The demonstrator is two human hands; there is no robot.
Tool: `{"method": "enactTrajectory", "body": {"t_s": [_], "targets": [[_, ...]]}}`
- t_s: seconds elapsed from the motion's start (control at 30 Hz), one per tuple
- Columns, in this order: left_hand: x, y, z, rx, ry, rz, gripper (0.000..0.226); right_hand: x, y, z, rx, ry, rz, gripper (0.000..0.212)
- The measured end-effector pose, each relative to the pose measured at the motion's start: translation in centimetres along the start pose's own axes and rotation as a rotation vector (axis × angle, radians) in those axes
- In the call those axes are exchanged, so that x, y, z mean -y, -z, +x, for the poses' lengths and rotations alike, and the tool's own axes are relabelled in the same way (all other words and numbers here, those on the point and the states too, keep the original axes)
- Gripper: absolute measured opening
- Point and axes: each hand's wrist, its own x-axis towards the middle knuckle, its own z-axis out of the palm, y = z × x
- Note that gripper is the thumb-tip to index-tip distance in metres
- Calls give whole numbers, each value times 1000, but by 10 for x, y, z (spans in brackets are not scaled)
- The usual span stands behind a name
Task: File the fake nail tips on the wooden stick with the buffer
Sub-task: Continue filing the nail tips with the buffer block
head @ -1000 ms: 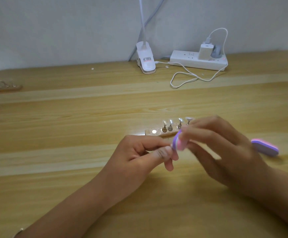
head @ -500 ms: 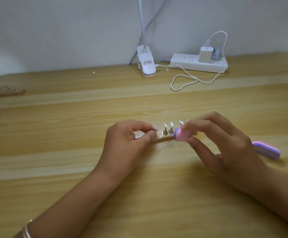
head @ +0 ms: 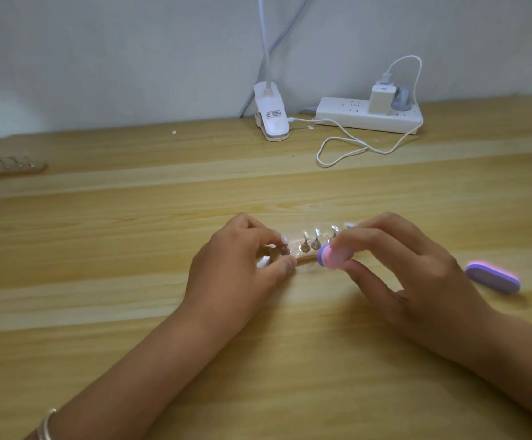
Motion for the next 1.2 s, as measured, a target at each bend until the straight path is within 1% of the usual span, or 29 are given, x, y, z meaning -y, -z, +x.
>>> {"method": "enactTrajectory", "body": {"t_s": [0.1,0.17,0.27,0.3,0.33,0.4,0.5,0.57,0.6,0.67,0.73,0.77,0.83,0.9,0.97,1.1,1.13,1.2], "targets": [[3,11,-10,33,-5,104,16,-3,3,-2,6,-28,-26,13],[6,17,-14,41,23,93,18,-4,5,-2,16,-60,-51,15],[6,20,-14,16,22,5,41,-4,5,-2,38,-83,-56,13],[6,19,-13,-7,15,-18,46,-4,5,-1,40,-84,-53,13],[5,17,-12,-24,5,-34,45,-4,5,-1,40,-83,-53,13],[3,12,-9,-37,-20,-79,37,-4,5,-1,45,-81,-53,13],[0,4,-5,-55,-52,-167,19,-4,6,-2,53,-81,-58,14],[-2,2,-5,-71,-73,-186,14,-5,5,-2,49,-80,-61,14],[-2,2,-6,-74,-97,-177,12,-5,5,-2,48,-78,-61,14],[-3,2,-8,-89,-182,-79,11,-4,5,-2,48,-79,-63,14],[-5,4,-11,-141,-273,48,8,-5,5,-3,44,-81,-68,14],[-6,6,-13,-178,-311,75,6,-5,5,-3,42,-83,-71,14],[-8,10,-19,-219,-373,29,3,-6,6,-4,32,-93,-71,14],[-12,13,-26,-157,-383,-130,4,-5,7,-3,9,-106,-64,14],[-16,12,-31,-38,-359,-286,6,-4,7,-3,-22,-114,-36,13],[-13,4,-34,112,-216,-484,12,-1,10,-2,-70,-81,41,14],[-11,3,-33,143,-186,-525,14,1,10,-2,-62,-60,67,15],[-10,1,-32,172,-187,-550,14,6,8,-4,-15,-12,131,15]]}}
